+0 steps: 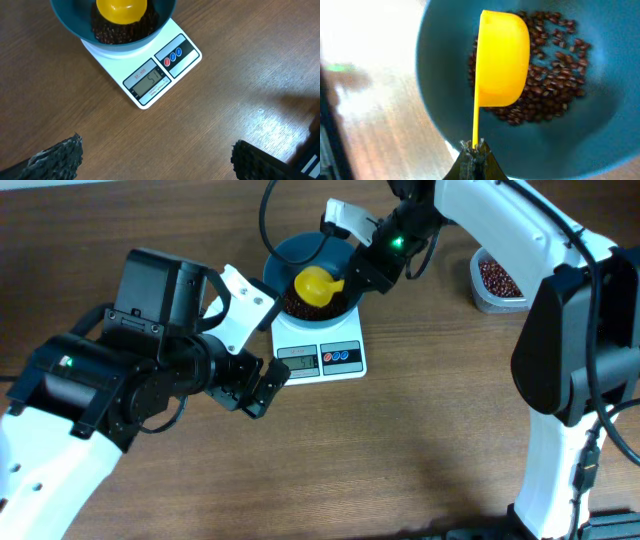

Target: Scoop item into bowl and weigh 50g on scale

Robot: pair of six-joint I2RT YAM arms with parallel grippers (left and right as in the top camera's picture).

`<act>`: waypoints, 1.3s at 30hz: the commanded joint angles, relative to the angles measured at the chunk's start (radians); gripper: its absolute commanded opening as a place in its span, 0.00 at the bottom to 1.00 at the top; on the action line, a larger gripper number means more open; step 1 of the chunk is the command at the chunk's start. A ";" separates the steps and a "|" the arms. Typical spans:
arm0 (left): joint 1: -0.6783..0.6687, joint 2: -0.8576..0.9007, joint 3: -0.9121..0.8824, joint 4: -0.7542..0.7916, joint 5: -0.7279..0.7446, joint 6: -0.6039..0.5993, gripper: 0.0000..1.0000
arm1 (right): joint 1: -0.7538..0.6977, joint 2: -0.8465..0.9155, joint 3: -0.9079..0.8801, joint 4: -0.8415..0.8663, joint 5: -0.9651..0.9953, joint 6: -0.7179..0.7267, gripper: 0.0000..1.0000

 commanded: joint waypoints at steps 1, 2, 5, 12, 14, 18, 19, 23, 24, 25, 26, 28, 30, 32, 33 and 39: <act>0.002 0.002 0.016 -0.001 0.011 0.016 0.99 | 0.005 -0.002 0.006 -0.022 -0.116 0.005 0.04; 0.002 0.002 0.016 -0.001 0.011 0.016 0.99 | 0.005 -0.002 0.006 -0.027 -0.123 0.005 0.04; 0.002 0.002 0.016 -0.001 0.011 0.016 0.99 | 0.005 -0.002 0.006 -0.033 -0.140 0.005 0.04; 0.002 0.002 0.016 -0.001 0.011 0.016 0.99 | 0.006 -0.002 0.006 -0.060 -0.188 0.005 0.04; 0.002 0.002 0.016 -0.001 0.011 0.016 0.99 | 0.015 -0.002 0.006 -0.067 -0.189 0.005 0.04; 0.002 0.002 0.016 -0.001 0.011 0.016 0.99 | 0.040 -0.002 0.006 -0.068 -0.184 0.005 0.04; 0.002 0.002 0.016 -0.001 0.011 0.015 0.99 | 0.039 -0.002 0.006 -0.065 -0.182 0.005 0.04; 0.002 0.002 0.016 -0.001 0.011 0.016 0.99 | 0.036 -0.002 0.006 -0.058 -0.182 0.005 0.04; 0.002 0.002 0.016 -0.001 0.011 0.016 0.99 | 0.036 -0.002 0.006 -0.045 -0.172 0.005 0.04; 0.002 0.002 0.016 -0.001 0.011 0.016 0.99 | 0.036 -0.002 0.006 -0.021 -0.125 0.006 0.04; 0.002 0.002 0.016 -0.001 0.011 0.016 0.99 | 0.037 -0.002 0.006 0.007 -0.058 0.006 0.04; 0.002 0.002 0.016 -0.001 0.011 0.016 0.99 | 0.038 -0.002 0.006 0.082 0.143 0.006 0.04; 0.002 0.002 0.016 -0.001 0.011 0.016 0.99 | 0.038 -0.002 0.006 0.134 0.280 0.005 0.04; 0.002 0.002 0.016 -0.001 0.011 0.015 0.99 | 0.038 -0.002 0.006 0.171 0.362 0.005 0.04; 0.002 0.002 0.016 -0.001 0.011 0.016 0.99 | 0.038 -0.002 0.006 0.175 0.366 0.005 0.04; 0.002 0.002 0.016 -0.001 0.011 0.016 0.99 | 0.052 -0.002 0.005 0.179 0.368 0.005 0.04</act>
